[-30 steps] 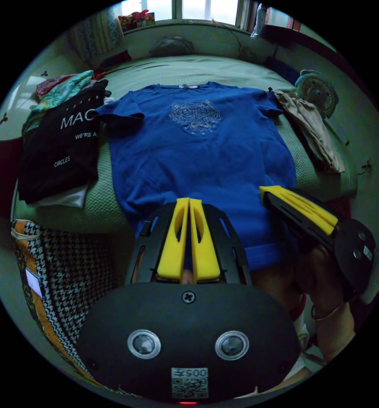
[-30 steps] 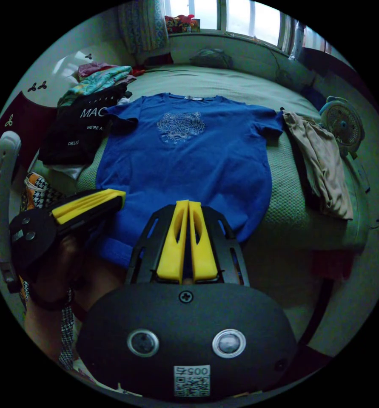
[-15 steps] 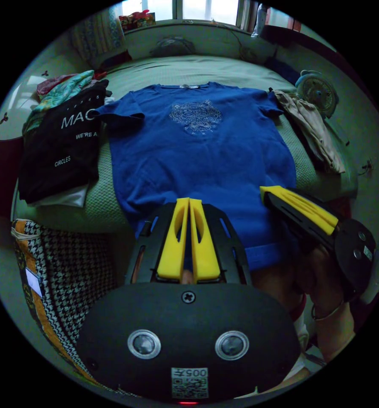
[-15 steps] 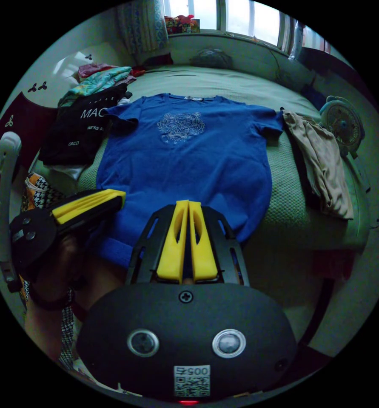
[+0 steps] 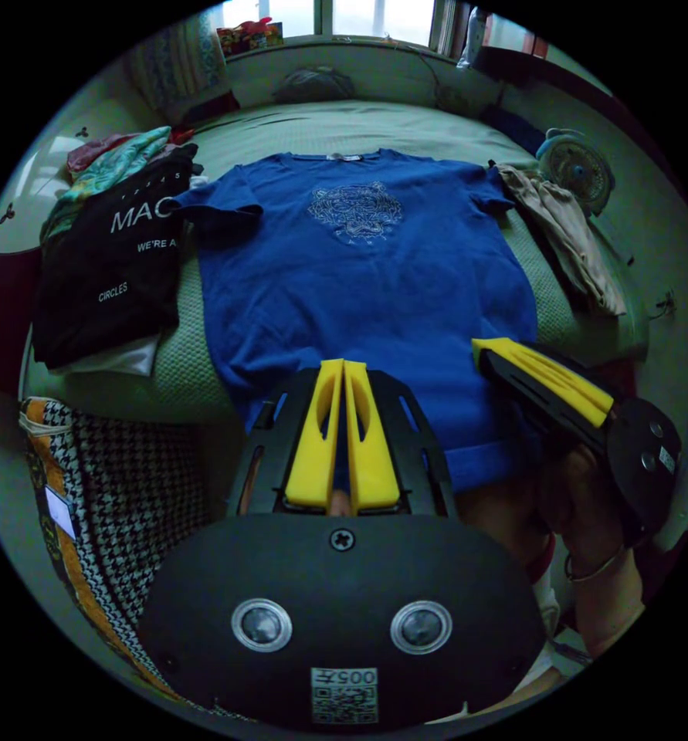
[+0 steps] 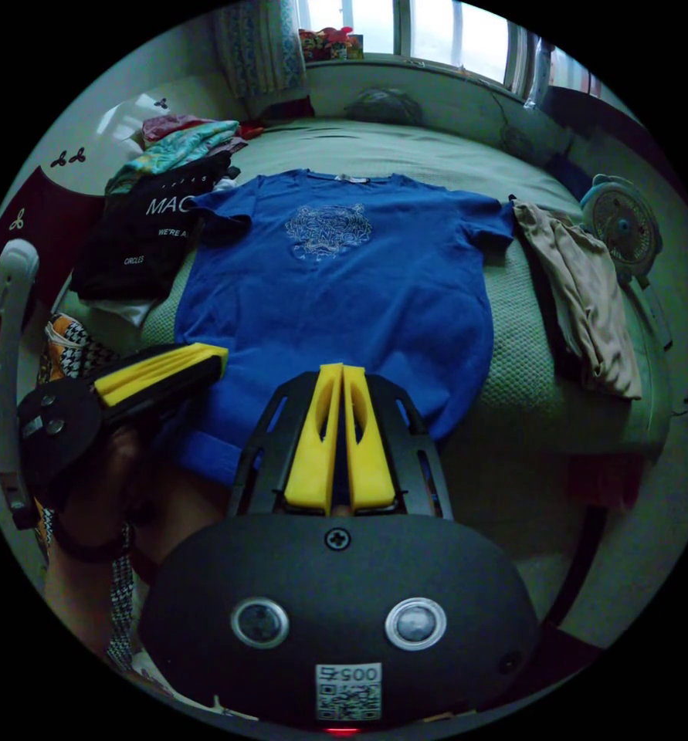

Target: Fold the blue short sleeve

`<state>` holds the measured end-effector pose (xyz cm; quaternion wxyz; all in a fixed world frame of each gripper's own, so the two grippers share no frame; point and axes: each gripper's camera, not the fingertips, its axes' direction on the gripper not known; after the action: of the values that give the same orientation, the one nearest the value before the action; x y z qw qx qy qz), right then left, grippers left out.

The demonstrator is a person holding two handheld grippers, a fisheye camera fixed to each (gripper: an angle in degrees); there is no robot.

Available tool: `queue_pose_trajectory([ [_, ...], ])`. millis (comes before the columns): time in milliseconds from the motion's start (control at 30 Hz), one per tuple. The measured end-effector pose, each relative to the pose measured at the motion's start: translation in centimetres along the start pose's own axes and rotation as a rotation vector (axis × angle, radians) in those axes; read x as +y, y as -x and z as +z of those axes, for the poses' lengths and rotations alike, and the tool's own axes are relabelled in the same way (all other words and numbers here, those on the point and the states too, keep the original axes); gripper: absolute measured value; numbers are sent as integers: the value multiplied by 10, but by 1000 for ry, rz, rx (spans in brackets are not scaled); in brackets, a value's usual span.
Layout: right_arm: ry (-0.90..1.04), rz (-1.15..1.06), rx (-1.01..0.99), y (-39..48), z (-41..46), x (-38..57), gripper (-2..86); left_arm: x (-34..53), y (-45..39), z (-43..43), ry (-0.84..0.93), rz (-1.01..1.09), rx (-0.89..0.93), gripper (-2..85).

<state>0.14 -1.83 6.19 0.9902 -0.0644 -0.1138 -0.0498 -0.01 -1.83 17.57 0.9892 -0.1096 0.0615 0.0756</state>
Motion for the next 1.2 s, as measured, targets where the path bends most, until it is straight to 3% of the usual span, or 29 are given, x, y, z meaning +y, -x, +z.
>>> queue_pose_trajectory([
  [1200, -3, -12, 11, -15, -5, -11, -10, -24, 38, 17, 0, 10, -12, -7],
])
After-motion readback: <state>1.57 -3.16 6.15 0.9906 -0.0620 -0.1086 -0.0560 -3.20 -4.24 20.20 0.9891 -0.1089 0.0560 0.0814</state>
